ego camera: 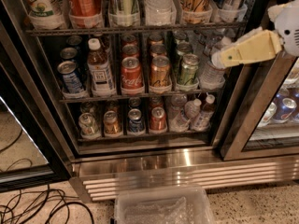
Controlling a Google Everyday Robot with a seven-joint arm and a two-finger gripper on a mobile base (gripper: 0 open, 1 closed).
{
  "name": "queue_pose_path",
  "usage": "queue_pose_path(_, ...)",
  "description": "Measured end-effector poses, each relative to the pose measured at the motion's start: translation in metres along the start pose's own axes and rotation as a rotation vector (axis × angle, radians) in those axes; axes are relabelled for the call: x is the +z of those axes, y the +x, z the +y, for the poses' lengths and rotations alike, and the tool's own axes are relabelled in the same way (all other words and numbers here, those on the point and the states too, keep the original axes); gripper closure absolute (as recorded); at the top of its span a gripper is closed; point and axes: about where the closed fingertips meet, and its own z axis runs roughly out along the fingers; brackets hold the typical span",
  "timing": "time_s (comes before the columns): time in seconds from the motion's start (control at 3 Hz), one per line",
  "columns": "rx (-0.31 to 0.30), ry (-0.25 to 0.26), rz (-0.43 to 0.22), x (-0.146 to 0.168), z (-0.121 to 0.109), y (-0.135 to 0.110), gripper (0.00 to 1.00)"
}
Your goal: Pick redbull can from top shelf of fridge
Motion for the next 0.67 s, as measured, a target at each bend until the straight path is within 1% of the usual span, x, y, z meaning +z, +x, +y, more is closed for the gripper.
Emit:
queue_pose_path(0.33, 0.11, 0.034, -0.161, 0.0125, -0.0081, -0.0388, 0.0)
queue_pose_path(0.67, 0.109, 0.034, -0.16, 0.0124, -0.0079, -0.0386, 0.0)
